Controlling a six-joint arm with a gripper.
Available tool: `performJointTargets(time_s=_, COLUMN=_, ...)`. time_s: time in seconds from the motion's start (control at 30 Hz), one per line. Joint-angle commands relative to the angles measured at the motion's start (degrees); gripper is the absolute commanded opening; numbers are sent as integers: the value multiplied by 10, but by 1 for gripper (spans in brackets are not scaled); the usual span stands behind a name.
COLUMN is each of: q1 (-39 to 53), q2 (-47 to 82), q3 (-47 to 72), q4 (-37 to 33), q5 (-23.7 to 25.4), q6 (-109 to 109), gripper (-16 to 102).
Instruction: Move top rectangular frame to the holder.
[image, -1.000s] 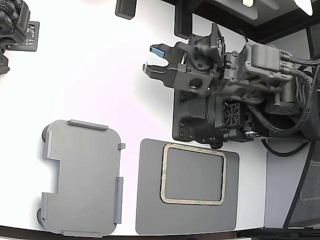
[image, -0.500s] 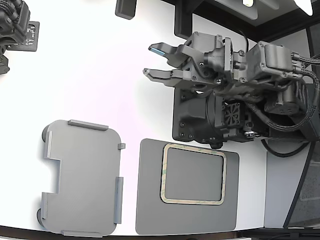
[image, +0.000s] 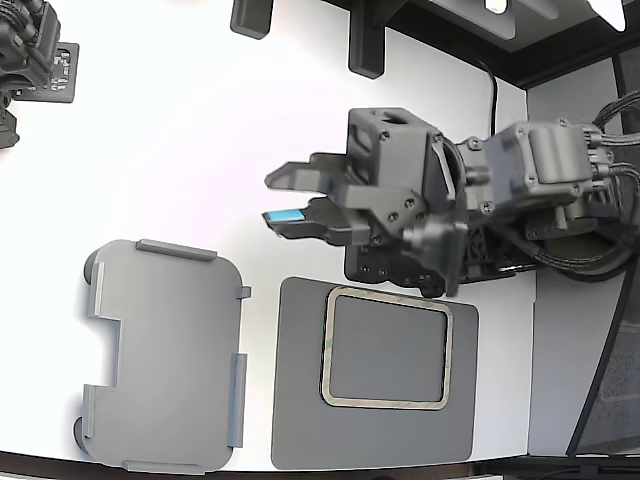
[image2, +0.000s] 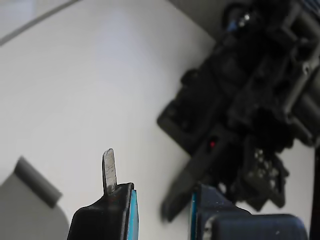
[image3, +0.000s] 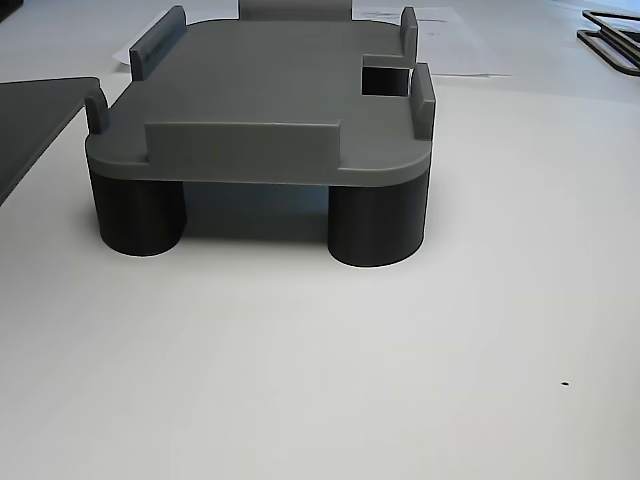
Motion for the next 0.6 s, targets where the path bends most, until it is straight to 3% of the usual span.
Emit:
performJointTargets(time_s=0.0, q1=75, q2=15, q3=-33, q4=3, q5=16, q6=-64, gripper=20)
performJointTargets(time_s=0.07, q1=127, q2=0, q3=-46, q4=7, q5=56, q6=-73, gripper=14)
performJointTargets(time_s=0.13, q1=168, q2=-23, q3=-58, q4=19, q5=81, q6=-99, gripper=30)
performJointTargets(time_s=0.23, q1=227, q2=-41, q3=-48, q4=-3, q5=118, q6=-164, gripper=44)
performJointTargets(time_s=0.4, q1=331, q2=-83, q3=-62, q4=-1, q5=178, q6=-269, gripper=25)
performJointTargets(time_s=0.47, q1=381, q2=-127, q3=-99, q4=53, q5=221, q6=-322, gripper=36)
performJointTargets(time_s=0.57, q1=427, q2=-172, q3=-131, q4=94, q5=250, q6=-367, gripper=37)
